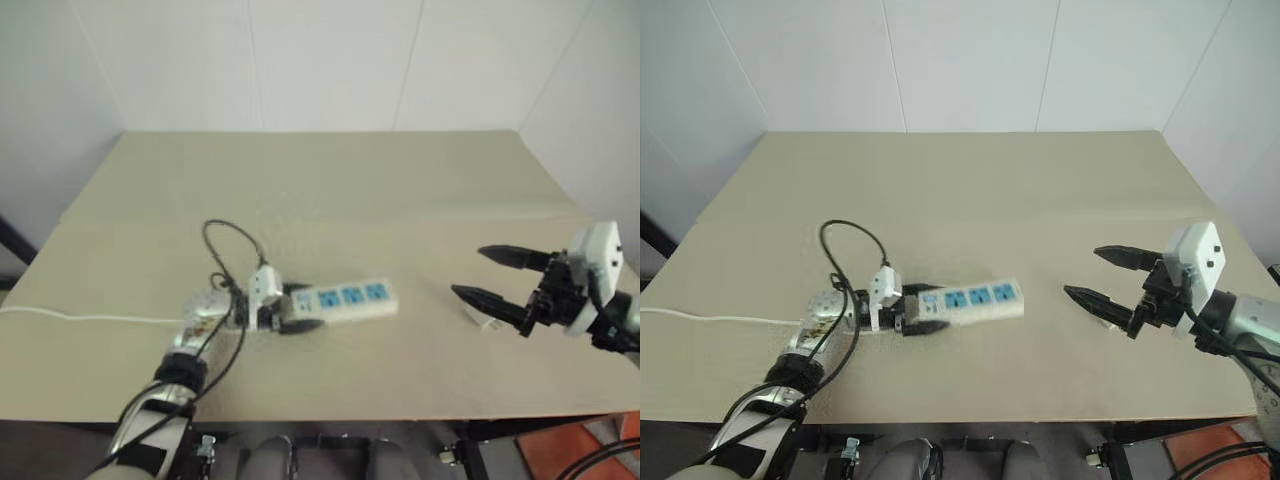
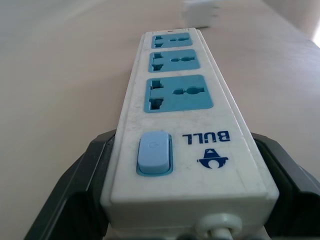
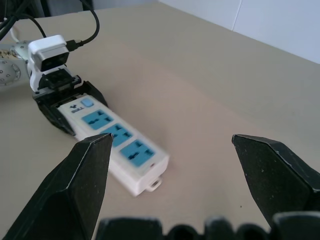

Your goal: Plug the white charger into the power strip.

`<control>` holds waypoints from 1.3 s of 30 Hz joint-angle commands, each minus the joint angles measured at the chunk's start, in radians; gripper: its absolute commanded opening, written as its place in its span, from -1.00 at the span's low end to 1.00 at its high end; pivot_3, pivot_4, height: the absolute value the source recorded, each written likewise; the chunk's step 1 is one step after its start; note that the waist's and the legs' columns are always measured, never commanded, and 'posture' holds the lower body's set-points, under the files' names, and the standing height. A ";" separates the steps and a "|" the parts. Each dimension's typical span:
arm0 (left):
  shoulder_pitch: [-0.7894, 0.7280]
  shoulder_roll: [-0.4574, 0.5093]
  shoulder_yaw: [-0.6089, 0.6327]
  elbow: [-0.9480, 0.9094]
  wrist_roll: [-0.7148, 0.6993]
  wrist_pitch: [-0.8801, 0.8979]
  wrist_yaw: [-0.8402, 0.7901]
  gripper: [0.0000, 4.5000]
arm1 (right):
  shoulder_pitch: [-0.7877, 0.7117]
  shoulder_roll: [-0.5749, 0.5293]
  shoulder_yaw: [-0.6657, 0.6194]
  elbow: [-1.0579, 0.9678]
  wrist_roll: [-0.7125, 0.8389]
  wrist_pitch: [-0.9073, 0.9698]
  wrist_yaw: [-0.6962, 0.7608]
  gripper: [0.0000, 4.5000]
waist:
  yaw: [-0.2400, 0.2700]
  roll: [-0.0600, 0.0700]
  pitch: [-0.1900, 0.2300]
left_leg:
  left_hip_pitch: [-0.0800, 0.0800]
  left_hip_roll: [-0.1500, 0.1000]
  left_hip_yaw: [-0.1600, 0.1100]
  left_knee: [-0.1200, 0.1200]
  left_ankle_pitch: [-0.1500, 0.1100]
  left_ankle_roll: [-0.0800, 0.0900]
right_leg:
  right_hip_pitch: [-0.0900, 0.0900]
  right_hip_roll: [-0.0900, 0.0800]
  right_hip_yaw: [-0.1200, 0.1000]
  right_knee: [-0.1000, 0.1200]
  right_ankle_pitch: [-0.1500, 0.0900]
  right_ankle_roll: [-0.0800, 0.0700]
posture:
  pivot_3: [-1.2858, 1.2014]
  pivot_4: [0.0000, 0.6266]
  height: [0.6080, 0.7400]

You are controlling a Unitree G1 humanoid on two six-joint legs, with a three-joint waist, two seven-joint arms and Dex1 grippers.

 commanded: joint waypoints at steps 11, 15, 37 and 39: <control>-0.009 -0.014 -0.056 0.097 0.107 -0.174 0.072 0.49 | -0.226 -0.216 0.171 0.122 -0.106 0.329 -0.157 1.00 | 0.001 0.002 -0.001 | 0.002 0.000 0.000 0.002 0.000 0.001 | 0.004 -0.001 0.000 -0.001 0.001 0.002 | 0.03 -0.52 1.00; -0.014 -0.021 -0.062 0.109 0.107 -0.171 0.075 0.49 | -0.644 -0.222 0.368 0.303 -0.085 0.744 -0.220 1.00 | -0.008 0.004 -0.002 | 0.002 0.000 0.000 0.002 0.000 0.002 | 0.003 -0.002 0.001 -0.002 0.003 0.001 | 0.03 -0.52 1.00; -0.015 -0.019 -0.086 0.104 0.125 -0.113 0.039 0.49 | -1.058 -0.147 1.225 0.719 -0.456 0.679 0.209 1.00 | 0.000 0.009 -0.005 | -0.012 -0.003 0.000 0.004 0.000 0.003 | -0.012 -0.003 0.000 0.000 0.004 0.002 | 0.03 -0.52 1.00; -0.011 -0.017 -0.088 0.098 0.126 -0.111 0.040 0.49 | -1.049 -0.136 1.235 0.735 -0.484 0.662 0.225 1.00 | 0.000 0.009 -0.005 | -0.012 -0.003 0.000 0.004 0.000 0.003 | -0.012 -0.003 0.000 0.000 0.004 0.002 | 0.03 -0.52 1.00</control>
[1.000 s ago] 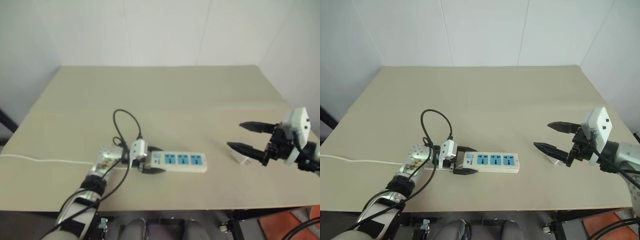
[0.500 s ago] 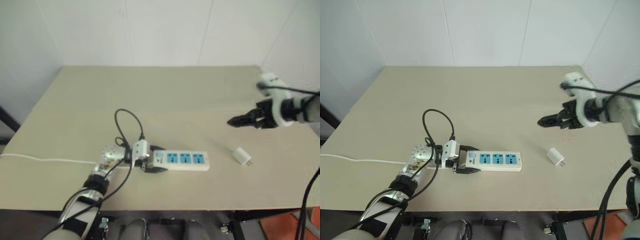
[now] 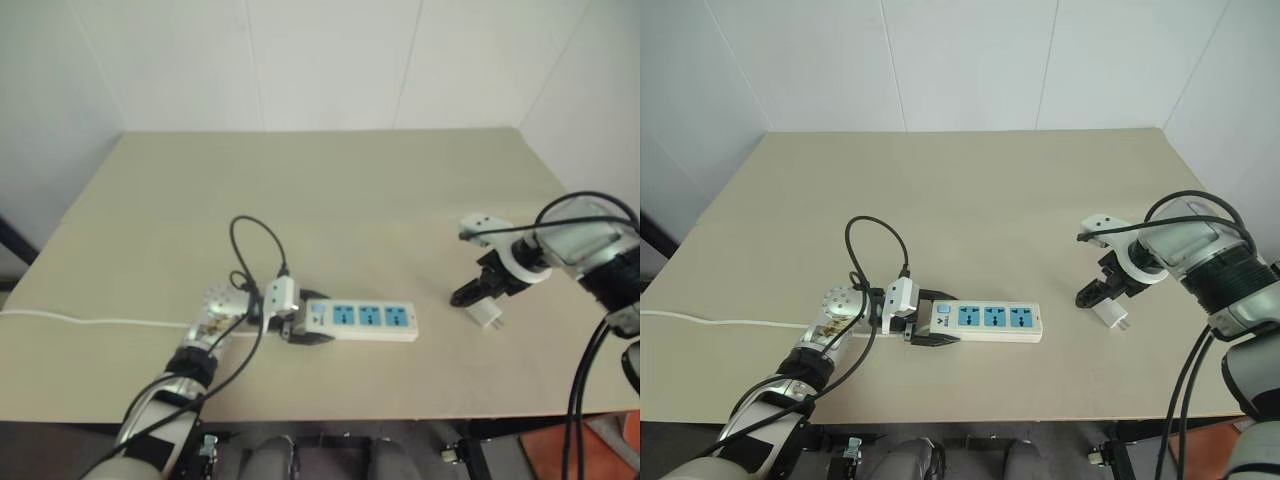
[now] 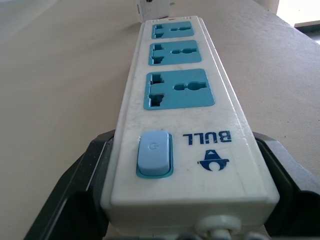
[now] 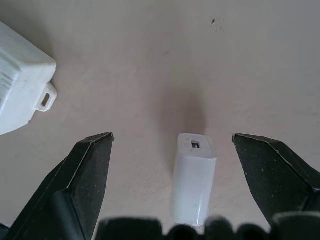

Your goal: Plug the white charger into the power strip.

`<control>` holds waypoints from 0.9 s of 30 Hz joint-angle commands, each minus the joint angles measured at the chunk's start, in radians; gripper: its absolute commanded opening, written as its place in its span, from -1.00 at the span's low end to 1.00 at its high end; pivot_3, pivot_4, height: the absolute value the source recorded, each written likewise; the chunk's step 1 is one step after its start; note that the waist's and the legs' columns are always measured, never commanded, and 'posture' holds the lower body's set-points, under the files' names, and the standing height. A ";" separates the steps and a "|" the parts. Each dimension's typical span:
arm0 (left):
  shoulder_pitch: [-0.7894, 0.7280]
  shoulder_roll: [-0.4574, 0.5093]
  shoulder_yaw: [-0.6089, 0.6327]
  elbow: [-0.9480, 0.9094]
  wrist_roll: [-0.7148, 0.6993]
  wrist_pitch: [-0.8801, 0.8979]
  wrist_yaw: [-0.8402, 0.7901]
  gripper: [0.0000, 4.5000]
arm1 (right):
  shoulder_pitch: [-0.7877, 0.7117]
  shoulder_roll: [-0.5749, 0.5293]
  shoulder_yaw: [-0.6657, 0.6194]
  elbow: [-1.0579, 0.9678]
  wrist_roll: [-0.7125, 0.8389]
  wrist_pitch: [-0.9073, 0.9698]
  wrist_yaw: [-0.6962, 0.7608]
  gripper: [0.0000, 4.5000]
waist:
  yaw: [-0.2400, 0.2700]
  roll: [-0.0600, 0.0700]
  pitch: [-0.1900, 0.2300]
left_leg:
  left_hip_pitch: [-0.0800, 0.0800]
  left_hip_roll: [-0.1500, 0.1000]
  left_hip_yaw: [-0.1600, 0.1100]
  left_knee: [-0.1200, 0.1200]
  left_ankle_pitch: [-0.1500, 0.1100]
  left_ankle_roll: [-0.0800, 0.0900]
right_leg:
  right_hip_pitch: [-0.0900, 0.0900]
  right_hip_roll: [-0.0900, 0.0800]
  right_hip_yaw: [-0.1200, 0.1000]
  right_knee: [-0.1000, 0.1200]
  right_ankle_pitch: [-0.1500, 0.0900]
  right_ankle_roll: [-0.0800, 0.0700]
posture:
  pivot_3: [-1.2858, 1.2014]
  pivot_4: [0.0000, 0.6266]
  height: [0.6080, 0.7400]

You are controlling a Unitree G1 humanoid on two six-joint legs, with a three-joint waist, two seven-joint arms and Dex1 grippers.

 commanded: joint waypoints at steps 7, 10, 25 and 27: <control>0.050 0.016 -0.047 -0.004 0.058 0.033 0.021 0.49 | 0.034 0.045 0.007 0.108 -0.134 -0.090 0.061 1.00 | -0.001 0.000 0.000 | 0.000 0.000 0.000 0.000 0.000 0.000 | 0.000 0.000 0.000 0.000 0.000 0.000 | 0.03 -0.52 1.00; 0.059 0.019 -0.048 -0.016 0.058 0.038 0.025 0.49 | 0.039 0.065 0.008 0.143 -0.167 -0.108 0.075 1.00 | -0.002 0.001 0.000 | 0.000 0.000 0.000 0.000 0.000 0.000 | -0.001 0.000 0.000 0.000 0.000 0.000 | 0.03 -0.52 1.00; 0.079 0.030 -0.047 -0.045 0.056 0.061 0.039 0.49 | 0.085 0.113 0.005 0.141 -0.259 -0.110 0.153 0.28 | -0.005 0.001 -0.002 | 0.002 0.000 0.000 0.000 0.000 0.000 | 0.001 0.000 0.000 0.001 0.000 0.000 | 0.03 -0.52 1.00; 0.080 0.033 -0.046 -0.045 0.056 0.061 0.040 0.49 | 0.095 0.112 0.000 0.120 -0.262 -0.101 0.160 0.02 | -0.005 0.001 -0.003 | 0.002 0.000 0.000 0.000 0.000 0.000 | 0.001 0.000 0.000 0.001 0.000 0.000 | 0.03 -0.52 1.00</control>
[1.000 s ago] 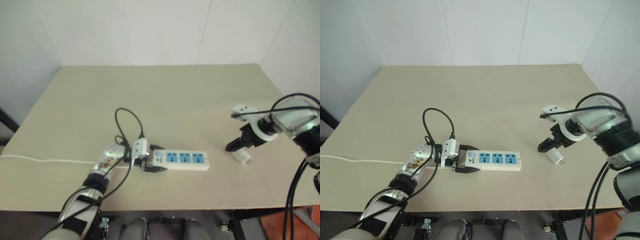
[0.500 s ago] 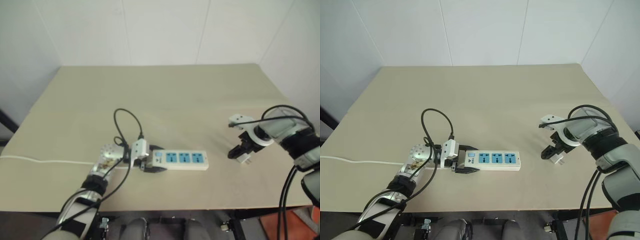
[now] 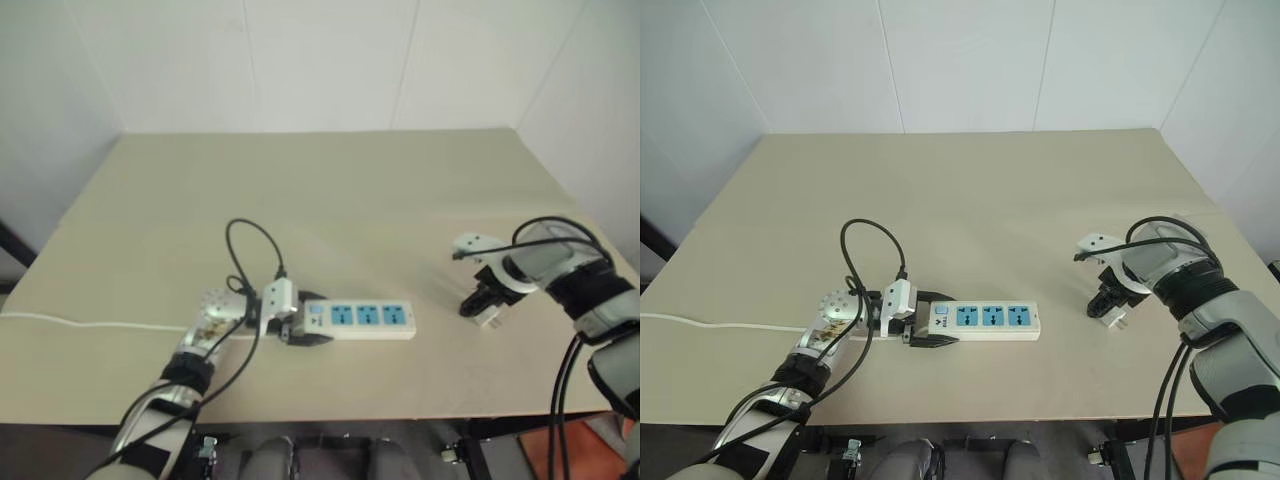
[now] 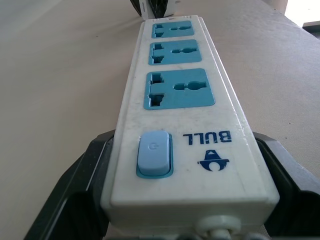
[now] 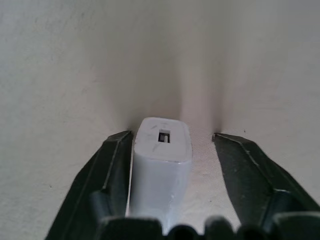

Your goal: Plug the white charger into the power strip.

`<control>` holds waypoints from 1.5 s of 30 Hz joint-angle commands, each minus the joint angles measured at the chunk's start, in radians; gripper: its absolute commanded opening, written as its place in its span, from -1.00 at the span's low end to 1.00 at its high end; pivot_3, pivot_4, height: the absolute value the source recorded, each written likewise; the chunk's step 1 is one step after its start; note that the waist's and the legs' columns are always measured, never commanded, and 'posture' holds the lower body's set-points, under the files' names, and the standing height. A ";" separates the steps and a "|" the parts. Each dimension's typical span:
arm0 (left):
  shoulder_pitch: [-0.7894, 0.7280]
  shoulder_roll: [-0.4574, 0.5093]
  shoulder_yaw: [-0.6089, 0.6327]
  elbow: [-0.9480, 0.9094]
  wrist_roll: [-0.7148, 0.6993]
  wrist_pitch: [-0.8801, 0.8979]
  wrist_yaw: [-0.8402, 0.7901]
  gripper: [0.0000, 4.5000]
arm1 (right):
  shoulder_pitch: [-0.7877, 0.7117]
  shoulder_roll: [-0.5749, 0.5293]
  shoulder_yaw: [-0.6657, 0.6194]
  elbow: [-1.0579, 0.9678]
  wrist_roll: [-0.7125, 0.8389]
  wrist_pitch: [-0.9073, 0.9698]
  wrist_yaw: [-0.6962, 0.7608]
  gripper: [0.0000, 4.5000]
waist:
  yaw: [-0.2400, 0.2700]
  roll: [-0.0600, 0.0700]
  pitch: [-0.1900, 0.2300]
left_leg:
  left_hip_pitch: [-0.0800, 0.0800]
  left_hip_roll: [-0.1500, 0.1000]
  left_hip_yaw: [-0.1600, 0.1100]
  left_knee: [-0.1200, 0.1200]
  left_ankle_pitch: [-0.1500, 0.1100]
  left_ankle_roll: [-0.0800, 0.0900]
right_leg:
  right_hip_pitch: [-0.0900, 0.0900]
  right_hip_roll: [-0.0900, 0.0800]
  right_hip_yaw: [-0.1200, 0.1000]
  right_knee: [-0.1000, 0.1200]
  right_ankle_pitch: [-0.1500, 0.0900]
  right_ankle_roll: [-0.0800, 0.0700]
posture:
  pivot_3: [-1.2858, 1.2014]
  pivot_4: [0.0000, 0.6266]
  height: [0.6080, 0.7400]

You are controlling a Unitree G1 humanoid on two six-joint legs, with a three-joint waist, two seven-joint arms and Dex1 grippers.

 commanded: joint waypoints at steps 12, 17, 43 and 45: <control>0.015 0.028 -0.052 0.052 0.064 0.012 -0.003 0.49 | 0.129 0.099 -0.489 -0.207 0.156 -0.290 -0.156 -0.51 | -0.015 0.000 -0.003 | 0.002 0.000 0.000 0.000 0.000 0.000 | 0.001 0.000 0.001 0.001 0.000 0.000 | 0.03 -0.52 1.00; 0.008 0.035 -0.053 0.067 0.063 0.010 -0.007 0.49 | 0.220 0.280 -0.806 -0.289 0.338 -0.500 -0.260 -0.51 | -0.011 -0.001 -0.004 | 0.003 0.000 -0.001 -0.001 0.001 -0.001 | 0.002 0.000 0.001 0.002 0.001 0.000 | 0.03 -0.52 1.00; 0.000 0.056 -0.059 0.065 0.057 0.025 -0.016 0.49 | 0.508 0.608 -0.639 -0.129 0.313 -1.282 -0.025 -0.51 | -0.021 -0.003 -0.005 | 0.015 0.002 0.000 -0.003 0.000 -0.001 | 0.012 0.003 0.001 0.001 0.000 0.001 | 0.03 -0.52 1.00; 0.000 0.056 -0.059 0.064 0.057 0.024 -0.017 0.49 | 0.507 0.606 -0.637 -0.124 0.317 -1.289 -0.014 -0.51 | -0.021 -0.003 -0.005 | 0.015 0.002 0.000 -0.004 0.000 -0.001 | 0.012 0.003 0.001 0.001 0.000 0.001 | 0.03 -0.52 1.00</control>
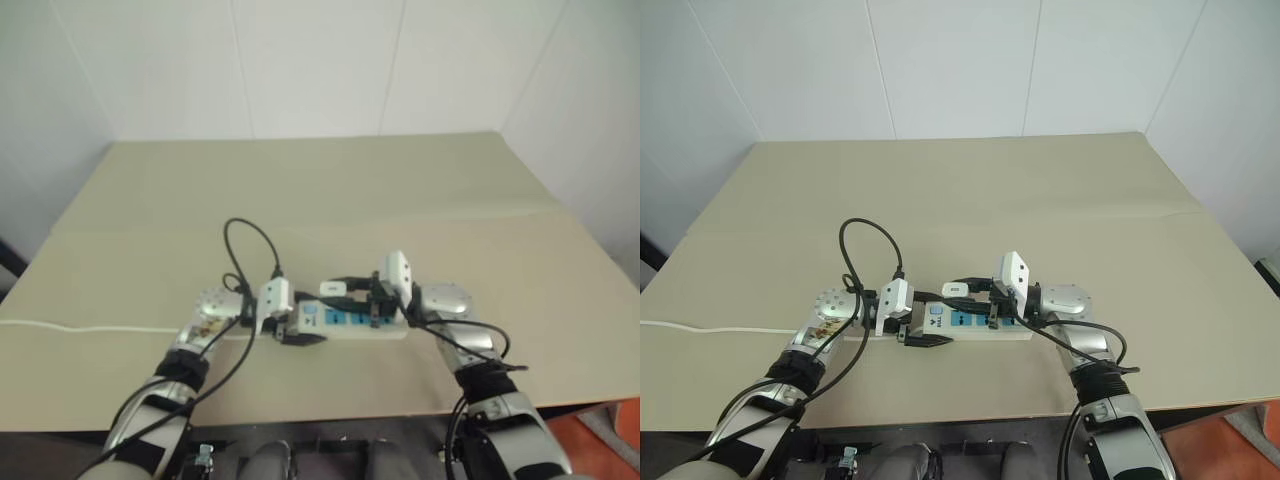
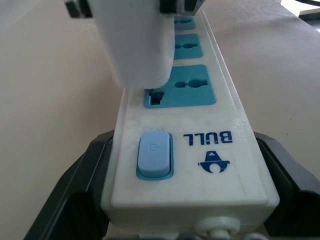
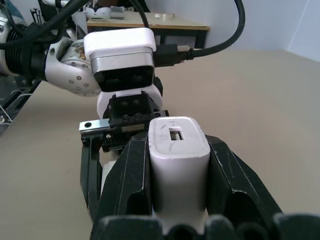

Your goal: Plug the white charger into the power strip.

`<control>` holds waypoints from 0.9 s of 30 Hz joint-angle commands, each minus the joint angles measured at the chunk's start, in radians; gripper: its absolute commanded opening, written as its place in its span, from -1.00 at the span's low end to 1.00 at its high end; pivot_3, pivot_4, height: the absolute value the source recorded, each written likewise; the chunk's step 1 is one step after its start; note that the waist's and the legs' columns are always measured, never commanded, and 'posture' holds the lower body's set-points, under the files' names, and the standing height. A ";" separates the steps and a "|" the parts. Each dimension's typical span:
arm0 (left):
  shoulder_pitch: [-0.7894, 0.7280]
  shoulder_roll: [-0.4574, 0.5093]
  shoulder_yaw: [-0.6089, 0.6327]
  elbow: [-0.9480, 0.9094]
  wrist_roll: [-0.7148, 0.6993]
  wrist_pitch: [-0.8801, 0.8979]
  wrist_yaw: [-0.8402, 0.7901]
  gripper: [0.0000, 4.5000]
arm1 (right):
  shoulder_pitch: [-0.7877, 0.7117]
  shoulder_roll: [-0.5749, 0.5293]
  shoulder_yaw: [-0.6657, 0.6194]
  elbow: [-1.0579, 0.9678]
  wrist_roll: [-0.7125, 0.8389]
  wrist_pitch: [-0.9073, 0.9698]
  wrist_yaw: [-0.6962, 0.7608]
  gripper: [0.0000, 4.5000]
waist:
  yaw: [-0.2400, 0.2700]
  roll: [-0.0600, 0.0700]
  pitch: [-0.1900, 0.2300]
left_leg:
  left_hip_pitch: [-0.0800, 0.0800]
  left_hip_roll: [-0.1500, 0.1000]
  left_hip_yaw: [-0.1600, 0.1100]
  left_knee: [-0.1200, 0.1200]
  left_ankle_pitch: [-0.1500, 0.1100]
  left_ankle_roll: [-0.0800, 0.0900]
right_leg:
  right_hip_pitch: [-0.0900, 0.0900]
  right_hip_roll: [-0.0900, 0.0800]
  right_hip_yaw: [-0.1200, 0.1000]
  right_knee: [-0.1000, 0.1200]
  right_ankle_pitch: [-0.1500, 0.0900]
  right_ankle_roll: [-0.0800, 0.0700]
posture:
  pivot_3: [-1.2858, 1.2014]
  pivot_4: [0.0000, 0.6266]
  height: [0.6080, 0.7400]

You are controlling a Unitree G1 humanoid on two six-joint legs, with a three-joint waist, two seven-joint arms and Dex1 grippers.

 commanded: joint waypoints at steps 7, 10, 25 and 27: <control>0.018 0.025 -0.039 0.034 0.056 0.020 -0.012 0.49 | -0.040 0.010 -0.002 0.039 0.016 -0.037 0.040 -0.51 | 0.000 0.000 0.000 | 0.000 0.000 0.000 0.000 0.000 0.000 | 0.000 0.000 0.000 0.000 0.000 0.000 | 0.03 -0.52 1.00; 0.020 0.028 -0.038 0.030 0.055 0.021 -0.013 0.49 | -0.051 0.019 -0.004 0.057 0.015 -0.042 0.036 -0.51 | 0.000 0.000 0.000 | 0.001 0.000 0.000 0.000 0.000 0.000 | 0.000 0.000 0.000 0.000 0.000 0.000 | 0.03 -0.52 1.00; 0.034 0.035 -0.037 0.011 0.049 0.030 -0.016 0.49 | -0.042 0.023 -0.019 0.098 0.018 -0.027 0.018 -0.51 | -0.001 0.000 0.000 | 0.001 0.001 0.000 -0.001 0.000 0.000 | 0.000 0.000 0.000 0.000 0.000 0.000 | 0.03 -0.52 1.00; 0.036 0.035 -0.037 0.008 0.049 0.032 -0.015 0.49 | -0.043 0.017 -0.023 0.131 0.011 -0.026 0.013 -0.51 | -0.001 0.000 0.000 | 0.001 0.001 0.000 -0.001 0.000 0.000 | 0.000 0.000 0.000 0.000 0.000 0.000 | 0.03 -0.52 1.00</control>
